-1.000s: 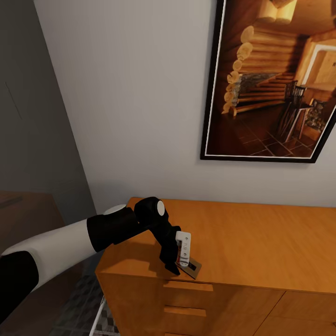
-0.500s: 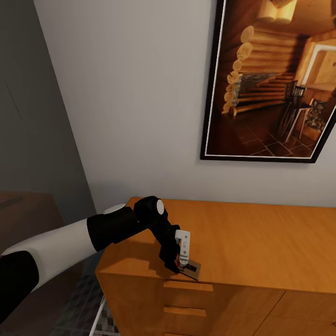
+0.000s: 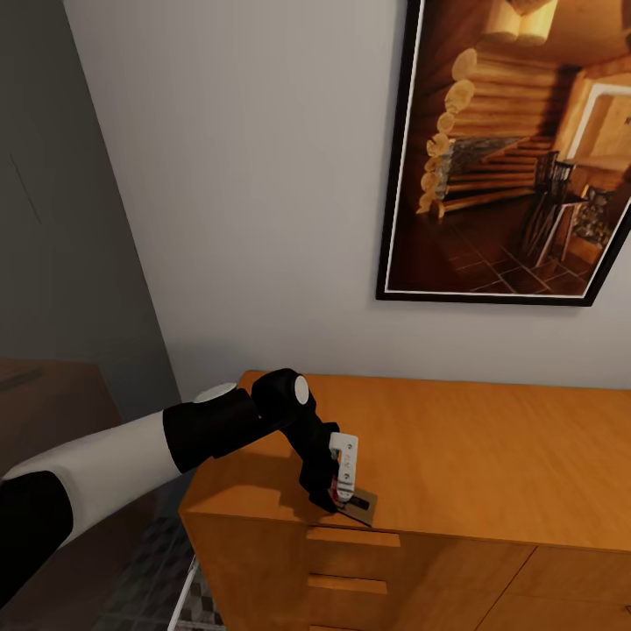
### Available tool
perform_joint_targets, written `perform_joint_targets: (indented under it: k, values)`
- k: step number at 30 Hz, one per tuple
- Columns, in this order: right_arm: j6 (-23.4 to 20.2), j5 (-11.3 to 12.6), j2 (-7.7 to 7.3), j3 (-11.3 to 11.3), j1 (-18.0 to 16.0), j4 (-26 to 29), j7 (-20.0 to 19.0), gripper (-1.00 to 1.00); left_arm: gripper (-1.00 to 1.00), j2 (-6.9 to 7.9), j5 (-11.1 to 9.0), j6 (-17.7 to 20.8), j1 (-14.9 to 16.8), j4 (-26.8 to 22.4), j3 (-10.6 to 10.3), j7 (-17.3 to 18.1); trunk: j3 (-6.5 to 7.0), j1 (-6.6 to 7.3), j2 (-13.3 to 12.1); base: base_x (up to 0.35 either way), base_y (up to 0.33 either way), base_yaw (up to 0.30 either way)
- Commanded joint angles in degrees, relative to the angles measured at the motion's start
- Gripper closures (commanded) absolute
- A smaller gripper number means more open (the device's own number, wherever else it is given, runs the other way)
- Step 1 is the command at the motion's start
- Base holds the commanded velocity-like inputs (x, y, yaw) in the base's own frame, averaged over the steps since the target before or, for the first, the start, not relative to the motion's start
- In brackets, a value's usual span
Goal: Take the four mousetraps from the cabinet in the bathroom and place them on the bathroom floor. Make sure all four end up on the same floor surface, and ensure that at least two of them are either under or directly next to the same bathroom sink.
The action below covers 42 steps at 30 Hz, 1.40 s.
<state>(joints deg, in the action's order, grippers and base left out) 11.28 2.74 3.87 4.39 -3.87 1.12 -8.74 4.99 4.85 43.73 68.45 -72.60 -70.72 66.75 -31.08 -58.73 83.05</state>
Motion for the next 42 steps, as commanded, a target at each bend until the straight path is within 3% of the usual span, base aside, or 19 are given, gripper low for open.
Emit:
perform_joint_targets:
  k: [1, 6, 13, 29, 36, 42]
  values:
    - [0.2, 0.4, 0.0, 0.4, 0.0, -0.1, 0.1, 1.0, 1.0, 0.02, 0.4, 0.4, 0.0, -0.1, -3.4, 0.2, -0.07, 0.0, 0.0, 0.0, 0.0, 0.0]
    - [0.2, 0.4, -0.01, 0.4, -0.1, -0.1, 0.1, 1.0, 1.0, 0.02, 0.4, 0.4, 0.0, -0.6, -2.5, 0.2, -0.07, 0.0, 0.0, 0.0, 0.0, 0.0]
    - [0.2, 0.4, 0.01, 0.4, -0.1, -0.1, 0.0, 1.0, 1.0, 0.08, 0.4, 0.6, 0.0, -2.4, 0.5, 0.3, -0.07, 0.0, 0.0, 0.0, 0.0, 0.0]
    - [0.2, 0.5, -0.06, 0.4, -0.1, 0.0, 0.0, 1.0, 1.0, 0.52, 0.4, 1.7, 0.0, -5.8, 5.0, 0.3, -0.07, 0.0, 0.0, 0.0, 0.0, 0.0]
    - [0.6, 0.5, -0.11, 0.4, 0.0, 0.0, 0.0, 1.0, 1.0, 2.5, 0.4, 1.9, 0.0, -7.3, 7.3, 0.3, -0.07, 0.0, 0.0, 0.0, 0.0, 0.0]
    - [4.7, 0.3, -0.15, 0.5, 0.0, 0.0, -0.1, 1.0, 1.0, 3.26, 0.5, 6.5, 0.0, -9.1, 7.6, 0.3, -0.07, 0.0, 0.0, 0.0, 0.0, 0.0]
